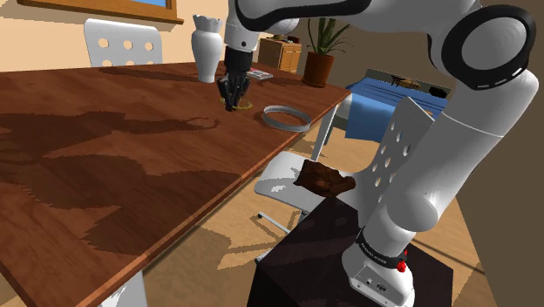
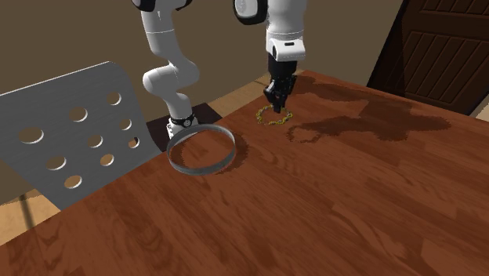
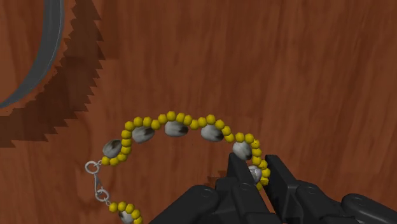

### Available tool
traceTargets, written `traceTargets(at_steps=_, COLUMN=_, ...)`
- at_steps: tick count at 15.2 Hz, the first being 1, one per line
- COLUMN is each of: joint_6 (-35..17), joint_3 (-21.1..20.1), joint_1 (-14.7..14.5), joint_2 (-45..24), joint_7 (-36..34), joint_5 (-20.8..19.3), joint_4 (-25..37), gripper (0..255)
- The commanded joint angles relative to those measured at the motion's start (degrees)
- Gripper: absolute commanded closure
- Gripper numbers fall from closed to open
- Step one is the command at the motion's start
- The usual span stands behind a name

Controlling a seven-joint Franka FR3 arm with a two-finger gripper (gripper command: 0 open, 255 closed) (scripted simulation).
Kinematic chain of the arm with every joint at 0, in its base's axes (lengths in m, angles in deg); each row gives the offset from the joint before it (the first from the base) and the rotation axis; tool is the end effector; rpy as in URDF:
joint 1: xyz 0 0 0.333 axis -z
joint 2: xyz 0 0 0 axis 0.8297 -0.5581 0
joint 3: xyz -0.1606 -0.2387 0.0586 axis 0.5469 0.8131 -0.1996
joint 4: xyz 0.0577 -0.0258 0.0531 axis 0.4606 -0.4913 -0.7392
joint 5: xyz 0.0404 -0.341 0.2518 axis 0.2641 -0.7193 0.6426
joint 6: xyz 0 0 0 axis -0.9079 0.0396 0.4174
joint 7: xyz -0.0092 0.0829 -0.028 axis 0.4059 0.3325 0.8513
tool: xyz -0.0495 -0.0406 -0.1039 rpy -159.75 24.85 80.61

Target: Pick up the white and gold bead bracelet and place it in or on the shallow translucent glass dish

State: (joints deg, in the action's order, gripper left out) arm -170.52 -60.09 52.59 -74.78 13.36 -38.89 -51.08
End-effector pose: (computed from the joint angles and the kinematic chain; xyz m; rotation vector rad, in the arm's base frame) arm 0.5617 0.1530 0.5008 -3.0848 -0.3063 -0.0522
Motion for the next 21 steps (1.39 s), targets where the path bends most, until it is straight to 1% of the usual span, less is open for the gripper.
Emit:
traceTargets(at_steps=1, joint_6=1.6, joint_3=0.0, joint_1=0.0, joint_2=0.1, joint_7=-0.1, joint_5=0.0, joint_4=1.5, gripper=255)
traceTargets(at_steps=4, joint_6=3.9, joint_3=0.0, joint_1=0.0, joint_2=0.0, joint_7=-0.2, joint_5=0.0, joint_4=3.9, gripper=255)
traceTargets(at_steps=12, joint_6=3.9, joint_3=6.1, joint_1=4.3, joint_2=9.2, joint_7=10.4, joint_5=0.8, joint_4=-5.9, gripper=255)
traceTargets(at_steps=19, joint_6=4.7, joint_3=12.2, joint_1=7.9, joint_2=14.6, joint_7=19.7, joint_5=-0.5, joint_4=-10.8, gripper=255)
traceTargets(at_steps=21, joint_6=4.0, joint_3=12.5, joint_1=8.1, joint_2=14.8, joint_7=20.3, joint_5=-0.6, joint_4=-11.8, gripper=255)
